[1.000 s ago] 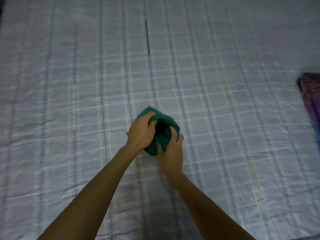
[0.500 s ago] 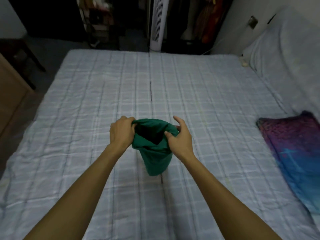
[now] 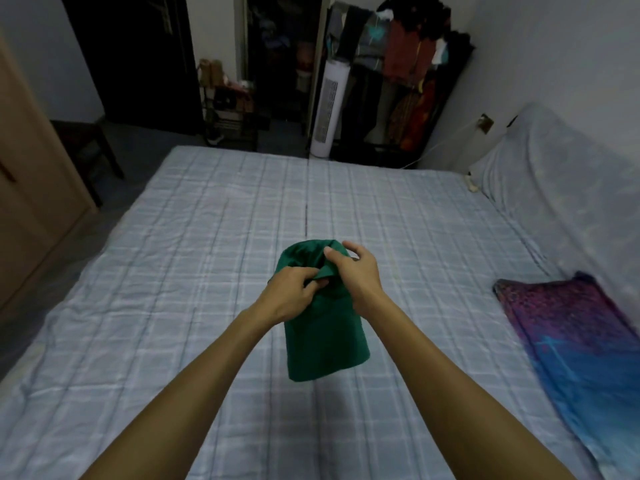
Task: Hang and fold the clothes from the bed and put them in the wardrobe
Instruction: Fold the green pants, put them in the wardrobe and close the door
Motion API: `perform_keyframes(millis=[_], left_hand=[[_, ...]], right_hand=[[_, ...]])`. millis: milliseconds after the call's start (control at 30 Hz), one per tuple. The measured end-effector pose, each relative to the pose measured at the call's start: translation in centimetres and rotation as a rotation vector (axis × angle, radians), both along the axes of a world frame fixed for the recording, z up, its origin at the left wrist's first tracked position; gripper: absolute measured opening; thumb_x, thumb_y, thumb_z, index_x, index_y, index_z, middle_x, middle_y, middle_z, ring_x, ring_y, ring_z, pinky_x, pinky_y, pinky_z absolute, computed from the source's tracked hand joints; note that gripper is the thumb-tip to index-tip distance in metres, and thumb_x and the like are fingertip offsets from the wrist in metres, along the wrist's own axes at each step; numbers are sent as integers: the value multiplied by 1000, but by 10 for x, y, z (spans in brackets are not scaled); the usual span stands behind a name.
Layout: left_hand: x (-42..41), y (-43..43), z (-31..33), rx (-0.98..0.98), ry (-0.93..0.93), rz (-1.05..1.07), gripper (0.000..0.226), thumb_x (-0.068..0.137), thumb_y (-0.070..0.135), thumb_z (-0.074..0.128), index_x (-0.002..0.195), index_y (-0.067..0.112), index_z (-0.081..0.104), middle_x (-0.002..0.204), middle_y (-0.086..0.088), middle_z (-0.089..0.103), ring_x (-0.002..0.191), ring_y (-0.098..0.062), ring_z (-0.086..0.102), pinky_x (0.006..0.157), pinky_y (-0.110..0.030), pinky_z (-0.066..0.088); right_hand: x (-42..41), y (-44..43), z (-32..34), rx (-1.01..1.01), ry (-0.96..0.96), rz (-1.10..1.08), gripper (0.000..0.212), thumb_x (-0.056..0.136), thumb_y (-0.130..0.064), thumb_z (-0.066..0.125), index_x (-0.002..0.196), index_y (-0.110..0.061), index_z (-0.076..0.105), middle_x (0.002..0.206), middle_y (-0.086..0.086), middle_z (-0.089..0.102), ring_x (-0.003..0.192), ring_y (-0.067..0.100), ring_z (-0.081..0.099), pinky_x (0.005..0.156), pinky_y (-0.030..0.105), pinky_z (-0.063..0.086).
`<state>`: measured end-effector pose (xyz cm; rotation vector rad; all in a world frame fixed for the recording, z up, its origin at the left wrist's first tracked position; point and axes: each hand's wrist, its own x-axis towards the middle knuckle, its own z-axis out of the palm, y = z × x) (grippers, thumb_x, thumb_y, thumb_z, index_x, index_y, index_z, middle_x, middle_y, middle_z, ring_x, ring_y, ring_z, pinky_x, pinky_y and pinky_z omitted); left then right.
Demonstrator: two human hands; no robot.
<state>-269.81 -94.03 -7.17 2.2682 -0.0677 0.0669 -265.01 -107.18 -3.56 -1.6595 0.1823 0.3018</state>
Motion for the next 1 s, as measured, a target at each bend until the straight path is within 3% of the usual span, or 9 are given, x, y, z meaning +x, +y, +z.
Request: perform_keyframes(millis=[133,233,333,467,600,733,867,1000], left_hand=[[-13,-7,21,-139,-33,126,25,95,30,46,98,26,71,92,7,71,83,-7,64,79,-37,52],[-21,-17,37,-96,-52,140,24,94,33,44,99,33,68,94,12,70,86,-6,63,81,-36,52],[-24,-24,47,22,-76,191,26,93,33,41,104,33,65,99,9,69,90,-11,62,82,-39,51],[-23,-34,66,190,-137,260,26,96,22,42,112,21,63,105,-1,69,94,-23,62,80,-40,50],[-21,-38,84,415,-188,360,26,93,16,43,112,18,61,102,-8,69,90,-31,61,72,-38,47],[-18,-40,103,425,-265,451,18,92,15,42,99,17,59,89,-8,67,80,-30,59,61,-35,39],[-15,-22,126,350,-336,546,13,93,13,40,89,11,53,80,-12,61,75,-33,55,64,-43,44],[-20,-2,138,422,-360,502,16,96,19,41,87,13,52,76,-12,61,71,-33,55,59,-41,42]], right_hand=[[-12,-24,9,83,-133,279,55,78,-27,77,126,-25,51,119,3,62,104,16,63,88,34,54],[-14,-38,9,43,-222,389,59,75,-32,79,128,-27,54,120,1,62,106,15,63,87,38,56],[-14,-46,9,-17,-331,415,54,76,-32,76,126,-31,56,119,-2,63,104,13,63,84,37,57],[-9,-55,11,-89,-422,402,43,87,-11,60,126,-29,58,118,-7,63,105,8,58,88,35,55],[-4,-58,20,-380,-565,423,38,90,-9,48,119,-29,60,105,-4,68,88,15,62,79,38,55],[2,-56,40,-615,-681,401,40,86,-6,45,117,-25,61,94,2,69,81,25,62,69,39,54],[8,-57,49,-684,-651,377,22,90,-11,46,101,-17,63,88,7,67,77,27,61,64,37,52],[16,-52,59,-702,-656,372,20,93,-13,43,106,-16,58,91,10,66,77,28,59,66,40,52]])
